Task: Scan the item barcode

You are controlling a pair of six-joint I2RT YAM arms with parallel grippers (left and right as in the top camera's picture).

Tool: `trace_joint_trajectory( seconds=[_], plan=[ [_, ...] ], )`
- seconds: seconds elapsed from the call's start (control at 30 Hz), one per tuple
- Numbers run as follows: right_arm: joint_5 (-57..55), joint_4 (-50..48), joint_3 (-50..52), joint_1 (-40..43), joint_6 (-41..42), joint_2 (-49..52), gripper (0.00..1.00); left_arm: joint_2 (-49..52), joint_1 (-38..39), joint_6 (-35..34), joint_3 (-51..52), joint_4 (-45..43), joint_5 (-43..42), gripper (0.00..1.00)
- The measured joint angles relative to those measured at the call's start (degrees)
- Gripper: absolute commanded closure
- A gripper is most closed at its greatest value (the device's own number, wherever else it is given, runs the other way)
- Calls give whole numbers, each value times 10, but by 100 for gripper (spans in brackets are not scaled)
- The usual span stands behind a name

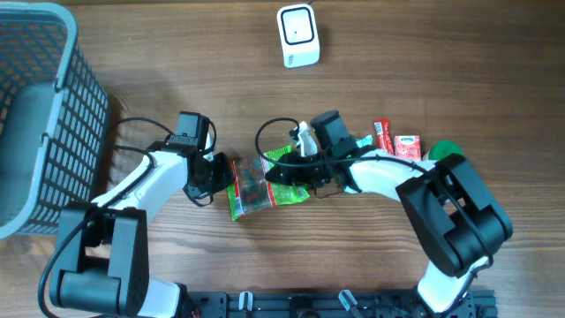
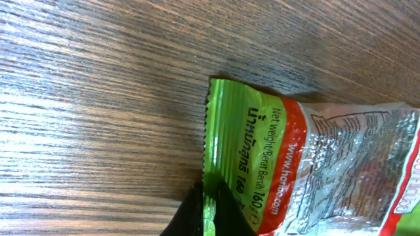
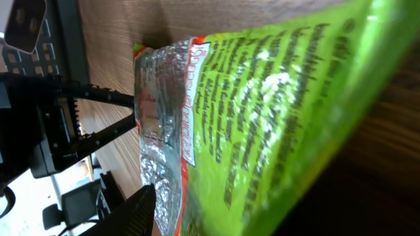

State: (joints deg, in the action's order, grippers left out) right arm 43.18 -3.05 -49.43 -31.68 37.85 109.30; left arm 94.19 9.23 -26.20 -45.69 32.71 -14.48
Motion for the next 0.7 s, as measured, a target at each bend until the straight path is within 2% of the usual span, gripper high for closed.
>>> trace_joint_trajectory(
  seconds=[0.43, 0.7],
  plan=[
    [-14, -56, 3, -29, 27, 0, 61, 0, 0, 0, 0, 0, 0, 96],
    [-33, -58, 3, -37, 42, 0, 60, 0, 0, 0, 0, 0, 0, 95]
  ],
)
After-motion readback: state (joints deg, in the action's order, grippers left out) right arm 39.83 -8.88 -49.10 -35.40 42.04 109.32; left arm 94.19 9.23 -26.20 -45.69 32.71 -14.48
